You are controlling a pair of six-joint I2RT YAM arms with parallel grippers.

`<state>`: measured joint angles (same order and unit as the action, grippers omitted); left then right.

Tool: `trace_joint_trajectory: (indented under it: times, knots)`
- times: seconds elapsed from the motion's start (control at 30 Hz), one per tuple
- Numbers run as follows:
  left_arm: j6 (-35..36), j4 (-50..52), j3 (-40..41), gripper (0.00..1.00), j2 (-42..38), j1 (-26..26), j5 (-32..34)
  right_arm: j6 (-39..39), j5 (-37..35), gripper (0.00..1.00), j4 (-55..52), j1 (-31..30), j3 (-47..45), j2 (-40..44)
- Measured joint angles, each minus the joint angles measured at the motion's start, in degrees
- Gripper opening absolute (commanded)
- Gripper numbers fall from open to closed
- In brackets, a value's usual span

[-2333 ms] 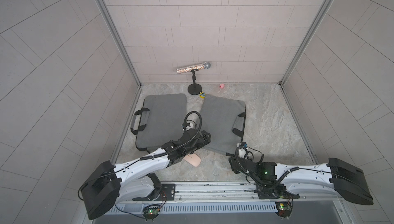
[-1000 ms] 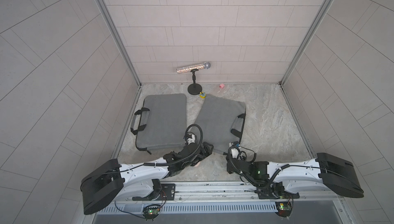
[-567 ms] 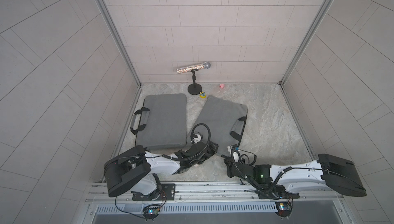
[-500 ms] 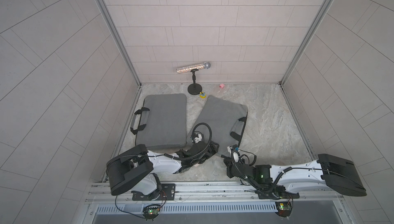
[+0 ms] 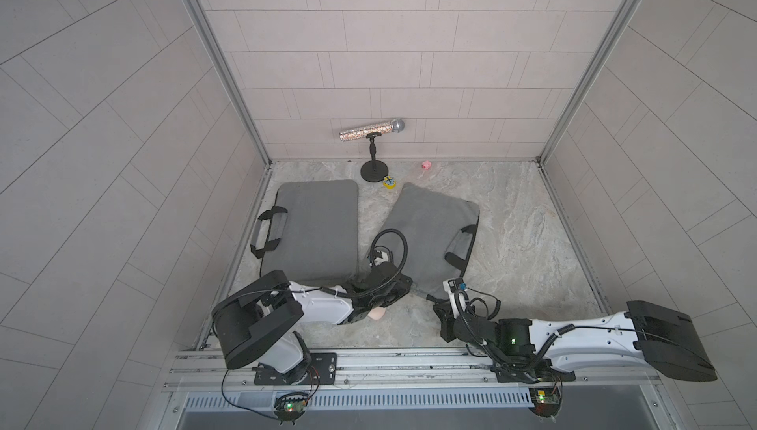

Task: Put the mouse into the laptop bag
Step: Zip the zipper on the zippered laptop bag.

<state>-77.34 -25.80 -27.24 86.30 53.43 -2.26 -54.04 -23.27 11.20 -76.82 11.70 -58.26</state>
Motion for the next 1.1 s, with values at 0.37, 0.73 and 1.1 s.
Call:
trace_joint_trajectory:
  times: [0.37,0.73,1.1]
  knots:
    - [8.04,5.64,-2.78,0.00,-0.57,-9.84,-10.54,-7.10,-9.31,0.00,-12.20,-1.29,3.50,-0.98]
    - [16.68,18.56,-16.24,0.00,5.18,-12.92,-15.98,-5.18,-10.05,0.00,-9.97,-1.27,3.52,-2.69]
    - [21.03,20.13,-17.97,0.61,8.11,-18.34,-19.12,-4.72,-8.92,0.00,-0.98,-2.47,10.75,-23.23]
